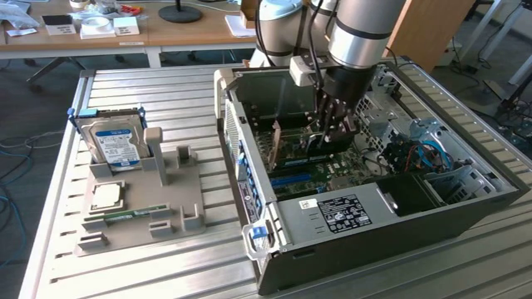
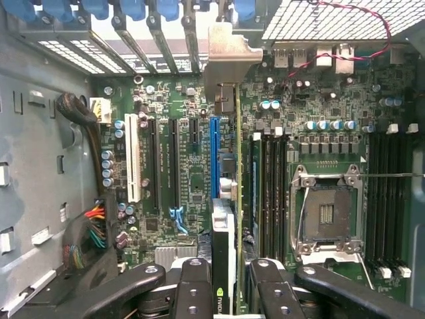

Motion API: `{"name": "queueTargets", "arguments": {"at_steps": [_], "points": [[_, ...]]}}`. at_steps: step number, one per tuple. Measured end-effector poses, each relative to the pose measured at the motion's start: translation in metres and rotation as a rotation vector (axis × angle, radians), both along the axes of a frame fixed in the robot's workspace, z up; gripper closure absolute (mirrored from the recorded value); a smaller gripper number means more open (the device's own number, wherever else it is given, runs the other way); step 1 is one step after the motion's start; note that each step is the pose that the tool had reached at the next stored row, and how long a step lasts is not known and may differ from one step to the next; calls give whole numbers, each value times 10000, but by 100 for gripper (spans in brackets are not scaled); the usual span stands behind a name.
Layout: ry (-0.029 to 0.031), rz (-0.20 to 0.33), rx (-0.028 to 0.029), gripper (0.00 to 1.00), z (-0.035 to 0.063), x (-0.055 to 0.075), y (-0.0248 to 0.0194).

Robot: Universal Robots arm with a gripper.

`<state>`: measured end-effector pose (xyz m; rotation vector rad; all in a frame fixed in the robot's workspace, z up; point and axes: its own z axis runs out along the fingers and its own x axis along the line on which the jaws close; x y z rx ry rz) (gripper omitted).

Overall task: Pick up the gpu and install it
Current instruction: 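Insert the gpu into the slot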

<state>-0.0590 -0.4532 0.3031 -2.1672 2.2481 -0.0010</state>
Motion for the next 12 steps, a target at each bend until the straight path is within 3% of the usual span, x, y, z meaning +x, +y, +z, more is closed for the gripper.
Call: {"name": "queueTargets", "arguments": {"at_steps": [12], "points": [[1, -14, -3, 73, -36, -2, -15]]}}
